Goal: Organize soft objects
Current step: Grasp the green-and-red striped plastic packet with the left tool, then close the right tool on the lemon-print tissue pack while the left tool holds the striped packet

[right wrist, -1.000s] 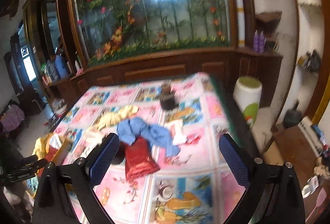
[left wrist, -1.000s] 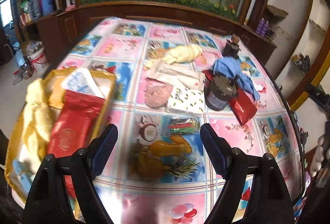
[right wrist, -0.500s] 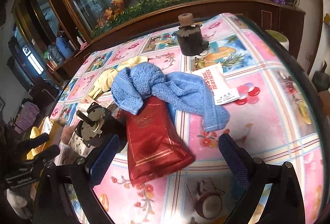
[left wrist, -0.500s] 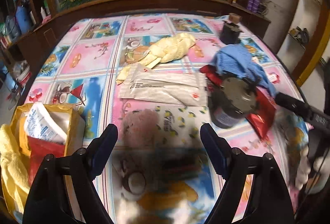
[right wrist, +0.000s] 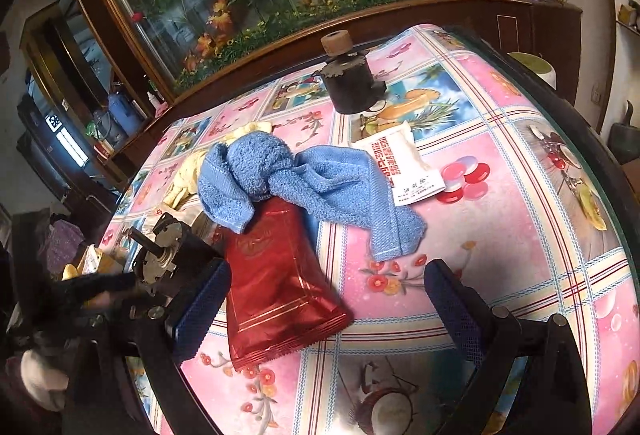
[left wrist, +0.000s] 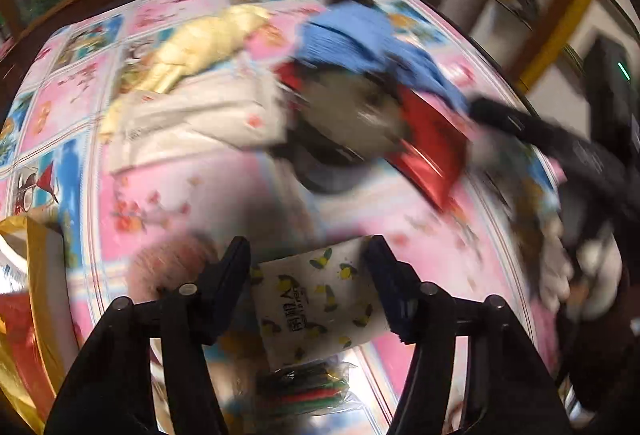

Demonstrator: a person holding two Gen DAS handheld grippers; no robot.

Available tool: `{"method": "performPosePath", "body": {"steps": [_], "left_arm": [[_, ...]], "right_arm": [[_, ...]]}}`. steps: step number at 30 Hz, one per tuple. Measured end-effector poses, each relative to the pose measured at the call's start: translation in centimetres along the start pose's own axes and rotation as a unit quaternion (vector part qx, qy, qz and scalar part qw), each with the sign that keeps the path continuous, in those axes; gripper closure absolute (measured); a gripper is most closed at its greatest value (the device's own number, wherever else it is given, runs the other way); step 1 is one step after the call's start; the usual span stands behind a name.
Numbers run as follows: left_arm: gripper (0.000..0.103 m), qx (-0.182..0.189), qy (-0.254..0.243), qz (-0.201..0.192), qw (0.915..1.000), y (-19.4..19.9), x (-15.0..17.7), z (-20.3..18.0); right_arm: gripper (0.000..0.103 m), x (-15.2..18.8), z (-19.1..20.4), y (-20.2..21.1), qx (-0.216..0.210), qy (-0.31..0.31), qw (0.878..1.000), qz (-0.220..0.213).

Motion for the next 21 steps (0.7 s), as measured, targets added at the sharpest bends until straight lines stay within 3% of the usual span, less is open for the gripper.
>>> {"method": "performPosePath", "body": {"steps": [2,4,7,13,17,21], "left_arm": [[0.045,0.006,-0.011,-0.022,0.9997,2.1,1.2,-0.7],[0.042,0.007,0.014,-0.053,0.9984,4.5,2.0,0.0],[0.033,-0.022,0.050,-0.086,0.9948,6.8,3.2,1.6],[0.033,-0.037,0.069,-0.091,0.9928,7.1,7.9,1.5],[0.033,-0.032,0.062,-0.078,0.9945,5.6,10.2,0.4],[0.033,-0.034,0.060,-0.068,0.9954,5.3,12.4,0.3]], "right_arm": [[0.004,0.1,0.3,0.0,0.001,0.006,1.000,0.001],[0.004,0.1,0.5,0.1,0.002,0.009,1.000,-0.001],[0.004,0.1,0.4,0.1,0.003,0.009,1.000,-0.003],[0.004,0.6,1.2,-0.3,-0.010,0.022,1.000,0.008],[0.004,1.9,4.7,-0.2,-0.069,0.076,0.994,0.034],[0.005,4.8,10.7,-0.1,-0.145,0.178,0.968,0.096]]}}
Point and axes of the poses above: each gripper's, at about its wrist camera, not at the fingertips, and y roughly against the way its jaws point, z to its left, x to its underside, the point moved 3 cm from there along -y, roughly the way its jaws point, and after that the axes turned 7 degrees about z, right-handed, at the moved point
